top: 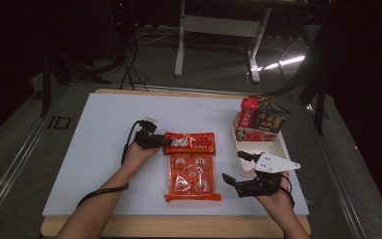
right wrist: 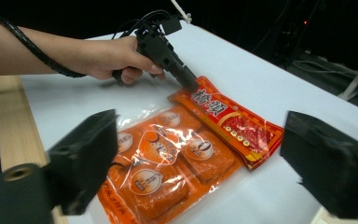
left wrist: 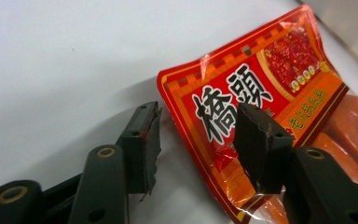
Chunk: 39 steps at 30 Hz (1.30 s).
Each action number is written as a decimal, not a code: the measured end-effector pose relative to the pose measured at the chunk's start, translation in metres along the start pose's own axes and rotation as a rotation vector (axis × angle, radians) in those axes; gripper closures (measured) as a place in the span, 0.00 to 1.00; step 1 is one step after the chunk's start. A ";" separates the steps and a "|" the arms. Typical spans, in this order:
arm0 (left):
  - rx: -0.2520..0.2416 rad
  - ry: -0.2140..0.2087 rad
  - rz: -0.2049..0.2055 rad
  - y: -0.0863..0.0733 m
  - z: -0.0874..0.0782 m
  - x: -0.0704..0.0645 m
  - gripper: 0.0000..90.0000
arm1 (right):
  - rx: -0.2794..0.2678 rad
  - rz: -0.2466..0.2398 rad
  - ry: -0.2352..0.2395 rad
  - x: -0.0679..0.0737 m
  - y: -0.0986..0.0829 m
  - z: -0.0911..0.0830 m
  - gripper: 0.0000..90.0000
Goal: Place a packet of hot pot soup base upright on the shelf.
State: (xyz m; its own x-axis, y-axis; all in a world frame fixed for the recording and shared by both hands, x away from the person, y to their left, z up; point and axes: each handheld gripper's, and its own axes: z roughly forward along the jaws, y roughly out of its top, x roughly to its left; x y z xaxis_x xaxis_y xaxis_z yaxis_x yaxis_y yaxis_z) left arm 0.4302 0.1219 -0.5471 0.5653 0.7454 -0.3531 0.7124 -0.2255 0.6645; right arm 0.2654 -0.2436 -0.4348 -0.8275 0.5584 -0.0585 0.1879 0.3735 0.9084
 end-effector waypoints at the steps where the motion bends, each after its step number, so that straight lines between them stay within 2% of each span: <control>1: 0.007 -0.014 0.001 -0.001 0.002 0.000 0.58 | 0.001 0.005 0.005 0.000 0.000 0.000 0.14; 5: 0.003 -0.025 0.006 -0.001 0.004 -0.002 0.63 | 0.004 0.016 0.006 -0.001 -0.001 0.002 0.15; 7: 0.011 -0.057 0.004 -0.001 0.005 -0.002 0.66 | 0.007 0.018 0.013 -0.001 -0.001 0.002 0.15; 8: 0.009 -0.058 0.010 -0.001 0.005 -0.003 0.66 | 0.006 0.019 0.012 -0.001 -0.001 0.002 0.15; 10: 0.014 -0.089 -0.007 -0.002 0.007 -0.003 0.70 | 0.006 0.020 0.015 -0.001 -0.001 0.002 0.15; 11: 0.011 -0.092 -0.017 -0.002 0.007 -0.003 0.70 | 0.004 0.021 0.012 -0.001 -0.001 0.002 0.15; 13: 0.017 -0.108 -0.010 -0.002 0.009 -0.005 0.72 | 0.003 0.028 0.017 -0.002 -0.001 0.002 0.15; 17: 0.028 -0.087 0.018 -0.001 0.012 -0.012 0.74 | 0.005 0.032 0.018 -0.003 -0.002 0.003 0.15; 22: 0.035 -0.083 0.019 0.001 0.014 -0.015 0.79 | 0.009 0.034 0.023 -0.003 -0.002 0.004 0.15; 23: 0.035 -0.080 0.021 0.001 0.015 -0.017 0.87 | 0.009 0.036 0.024 -0.003 -0.002 0.004 0.15; 24: 0.039 -0.082 0.024 0.002 0.015 -0.019 0.90 | 0.012 0.034 0.026 -0.003 -0.002 0.005 0.15; 25: 0.047 -0.088 0.033 0.002 0.016 -0.021 0.96 | 0.011 0.034 0.025 -0.002 -0.002 0.005 0.15; 26: 0.048 -0.070 0.055 0.003 0.017 -0.024 0.97 | 0.012 0.035 0.027 -0.002 -0.002 0.005 0.15; 34: 0.031 -0.083 0.044 0.004 0.014 -0.024 0.99 | 0.006 0.047 0.020 -0.004 -0.003 0.004 0.15; 35: 0.020 -0.080 0.069 0.008 0.008 -0.029 0.99 | 0.005 0.050 0.009 -0.005 -0.002 0.003 0.15; 39: 0.003 -0.081 0.102 0.012 0.001 -0.032 0.99 | 0.002 0.046 -0.010 -0.006 -0.002 0.002 0.14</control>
State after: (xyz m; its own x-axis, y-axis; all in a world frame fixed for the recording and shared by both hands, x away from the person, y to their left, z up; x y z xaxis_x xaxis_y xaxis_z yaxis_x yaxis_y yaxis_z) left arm 0.4208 0.0942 -0.5288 0.6663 0.6656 -0.3361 0.6510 -0.2994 0.6975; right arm 0.2708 -0.2465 -0.4372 -0.8126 0.5824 -0.0207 0.2268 0.3488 0.9093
